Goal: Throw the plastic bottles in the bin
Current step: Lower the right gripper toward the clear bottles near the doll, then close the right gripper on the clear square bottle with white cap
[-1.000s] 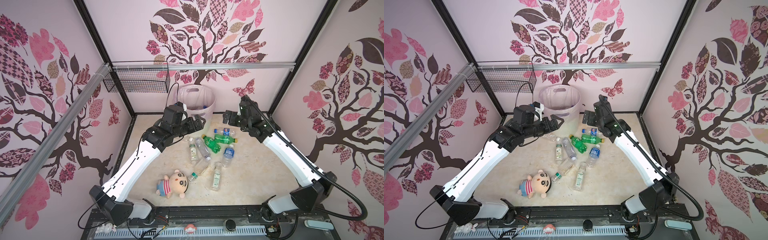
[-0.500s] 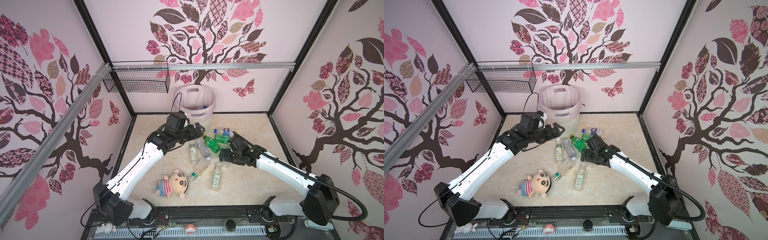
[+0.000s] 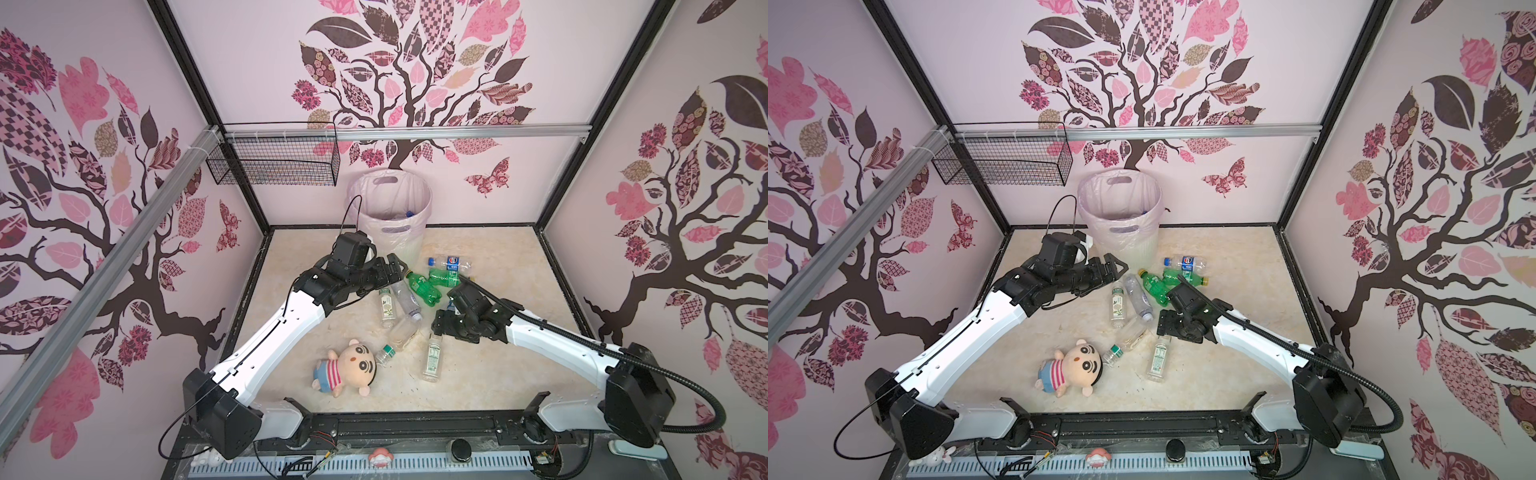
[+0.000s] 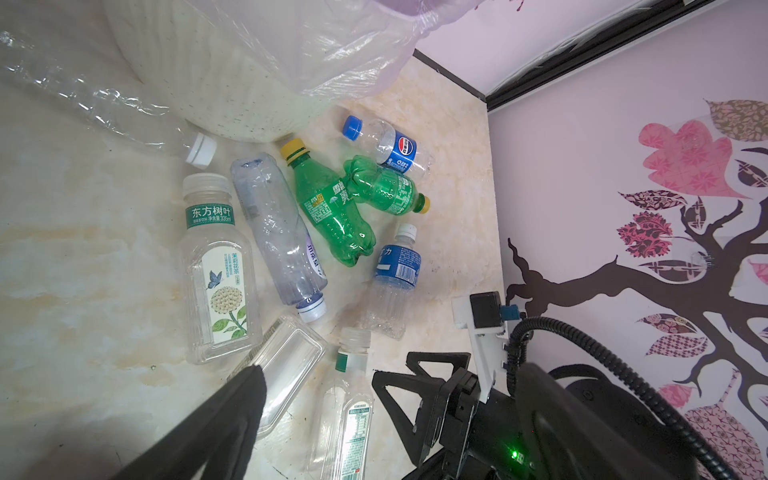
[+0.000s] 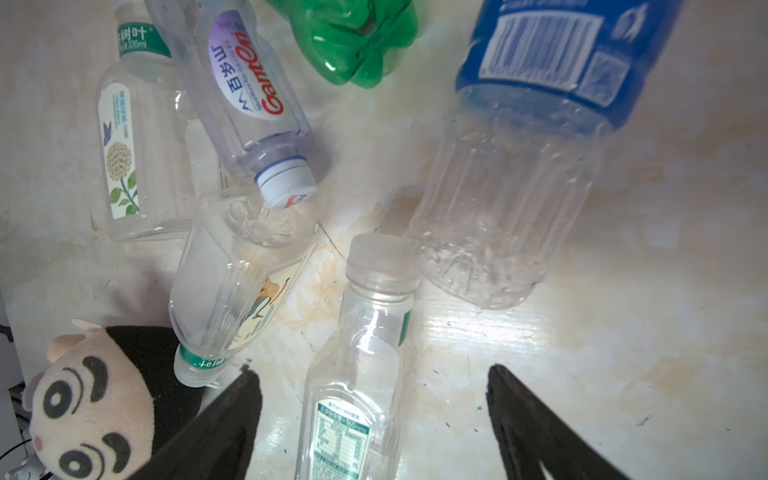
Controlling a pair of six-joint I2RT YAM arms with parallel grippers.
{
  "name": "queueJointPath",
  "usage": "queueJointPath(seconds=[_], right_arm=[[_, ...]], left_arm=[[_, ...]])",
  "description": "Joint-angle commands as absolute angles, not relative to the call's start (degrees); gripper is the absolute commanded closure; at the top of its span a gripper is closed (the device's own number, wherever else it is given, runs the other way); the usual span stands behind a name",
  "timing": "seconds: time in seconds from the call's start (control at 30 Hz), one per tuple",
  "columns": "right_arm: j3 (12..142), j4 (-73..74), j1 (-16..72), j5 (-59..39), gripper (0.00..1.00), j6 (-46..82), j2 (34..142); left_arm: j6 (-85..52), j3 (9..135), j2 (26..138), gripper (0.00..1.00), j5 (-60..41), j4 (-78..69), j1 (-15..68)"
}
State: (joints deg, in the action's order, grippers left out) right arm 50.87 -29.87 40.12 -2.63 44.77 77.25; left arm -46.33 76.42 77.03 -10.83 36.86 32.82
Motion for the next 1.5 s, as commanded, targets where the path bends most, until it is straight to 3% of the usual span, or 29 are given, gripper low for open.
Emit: queueJointPath(seconds=[0.0,0.5,1.13,1.47], right_arm=[[50.03,-29.06,41.67,-3.60,0.13,46.00,79.26],[51.34,-28.89,48.07,-3.19,0.18,47.59,86.76],[54.72,-30.62,48.34,-2.64,0.48,45.99,88.45],[58.79,-32.87,48.38,-1.39,0.49,43.04,85.54]], left_arm=[[-46.06,75.45,76.03,0.03,-11.43,36.38,32.52],[-45.82,74.38,75.76,0.03,-11.95,36.84,31.82],[-46.12,74.26,75.26,0.03,-12.37,36.48,31.23],[-46.36,74.62,75.11,0.03,-12.22,36.47,30.58]])
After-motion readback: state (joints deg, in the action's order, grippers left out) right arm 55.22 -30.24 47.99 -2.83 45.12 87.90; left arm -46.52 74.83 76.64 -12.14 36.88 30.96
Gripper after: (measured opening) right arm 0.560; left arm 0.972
